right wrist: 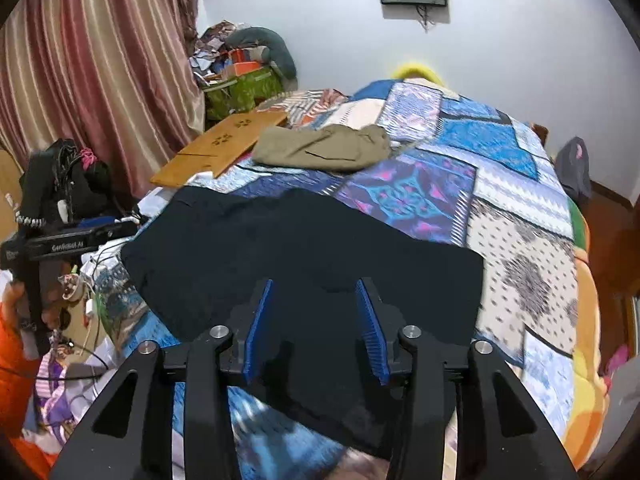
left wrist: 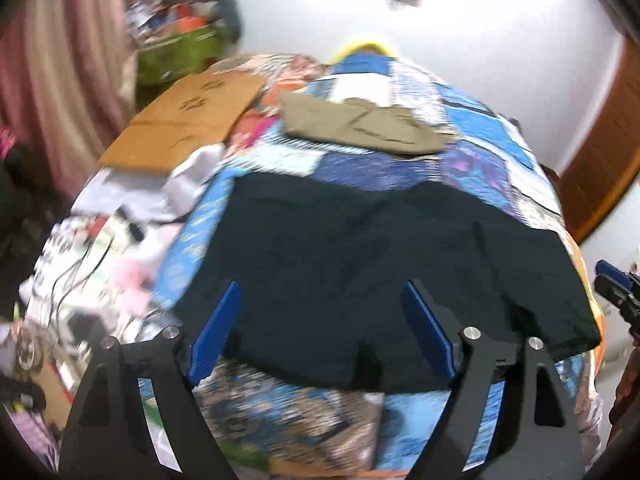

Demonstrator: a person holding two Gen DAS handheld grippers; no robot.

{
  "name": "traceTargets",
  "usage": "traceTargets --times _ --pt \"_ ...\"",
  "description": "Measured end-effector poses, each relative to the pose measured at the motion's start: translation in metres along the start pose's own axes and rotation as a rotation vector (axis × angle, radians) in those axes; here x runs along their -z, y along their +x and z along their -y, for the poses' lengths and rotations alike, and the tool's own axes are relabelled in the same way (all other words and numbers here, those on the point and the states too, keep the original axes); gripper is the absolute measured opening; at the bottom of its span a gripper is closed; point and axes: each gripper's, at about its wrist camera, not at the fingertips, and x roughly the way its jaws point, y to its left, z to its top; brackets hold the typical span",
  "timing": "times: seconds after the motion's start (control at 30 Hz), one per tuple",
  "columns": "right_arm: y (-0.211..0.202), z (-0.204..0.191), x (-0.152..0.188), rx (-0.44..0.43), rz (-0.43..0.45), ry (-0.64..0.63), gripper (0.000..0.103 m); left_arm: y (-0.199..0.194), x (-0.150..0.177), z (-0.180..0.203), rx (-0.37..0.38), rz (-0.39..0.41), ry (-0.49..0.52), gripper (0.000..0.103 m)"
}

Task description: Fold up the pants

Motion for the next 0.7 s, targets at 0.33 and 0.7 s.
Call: traceTargets --times 0.33,0.7 --pt "0.04 -0.037 0.004 -0.012 -0.082 -0.052 0.044 0.036 0.043 -0.074 0.096 -0.151 -0.246 0.083" --pt "0.06 -0.041 0.023 0.01 -0.147 -0.041 0.045 0.061 0.05 -0.059 0.212 -0.2 -0.265 0.084"
